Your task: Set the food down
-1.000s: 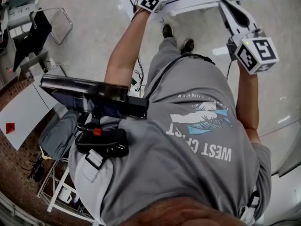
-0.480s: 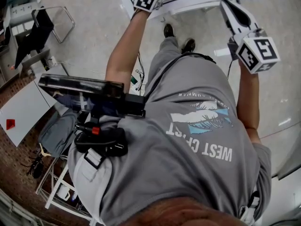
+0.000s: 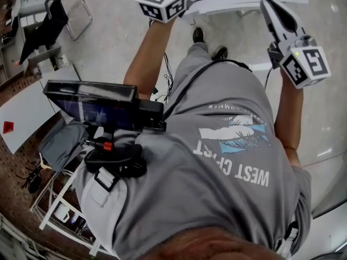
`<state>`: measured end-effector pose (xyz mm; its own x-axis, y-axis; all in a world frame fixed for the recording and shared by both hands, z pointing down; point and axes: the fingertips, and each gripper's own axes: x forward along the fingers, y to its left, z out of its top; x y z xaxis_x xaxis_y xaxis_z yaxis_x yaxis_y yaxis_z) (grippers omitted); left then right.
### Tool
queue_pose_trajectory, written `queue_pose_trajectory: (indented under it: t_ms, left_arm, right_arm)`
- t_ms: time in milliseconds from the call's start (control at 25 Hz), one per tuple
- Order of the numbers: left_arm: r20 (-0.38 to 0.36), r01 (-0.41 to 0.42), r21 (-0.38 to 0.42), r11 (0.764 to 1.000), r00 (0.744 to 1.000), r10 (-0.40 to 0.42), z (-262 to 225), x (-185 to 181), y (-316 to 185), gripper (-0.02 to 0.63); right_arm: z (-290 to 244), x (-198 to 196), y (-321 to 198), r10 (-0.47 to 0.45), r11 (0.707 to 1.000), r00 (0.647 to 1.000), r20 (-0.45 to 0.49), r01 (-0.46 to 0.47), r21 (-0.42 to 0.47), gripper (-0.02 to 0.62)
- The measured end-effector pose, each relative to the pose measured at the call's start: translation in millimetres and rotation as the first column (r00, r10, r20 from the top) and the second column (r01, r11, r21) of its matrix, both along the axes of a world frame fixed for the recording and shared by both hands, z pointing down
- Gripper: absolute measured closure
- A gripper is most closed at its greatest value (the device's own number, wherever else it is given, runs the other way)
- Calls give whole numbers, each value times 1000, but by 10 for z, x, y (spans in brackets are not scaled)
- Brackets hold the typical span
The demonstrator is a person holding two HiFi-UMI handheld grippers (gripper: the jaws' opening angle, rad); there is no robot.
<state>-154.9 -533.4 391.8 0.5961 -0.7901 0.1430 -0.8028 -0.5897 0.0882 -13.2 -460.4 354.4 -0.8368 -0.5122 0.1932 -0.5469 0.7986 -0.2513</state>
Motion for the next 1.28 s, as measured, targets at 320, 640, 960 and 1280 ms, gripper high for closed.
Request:
queue_pose_trajectory:
  t_ms: [320, 640, 960, 1280]
  left_arm:
    - [-194, 66, 144, 987, 980, -37, -1253, -171, 192, 598]
    - [-166, 69, 162, 984, 985, -42, -1296, -239, 947, 598]
    - [-166, 73, 167, 983, 985, -45, -1141, -524, 1307, 598]
    - [-169, 67, 171, 983, 985, -37, -1365, -1154, 2213, 598]
  right_arm:
    - [-604, -184, -176, -146, 985, 986, 81, 137, 101, 588]
    - [-645, -291, 380, -198, 974, 973, 115, 182, 135, 589]
    - [-467, -557, 544, -199, 973, 975, 97, 185, 135, 589]
    - [-747, -1221, 1342, -194, 974, 976, 102, 179, 137, 589]
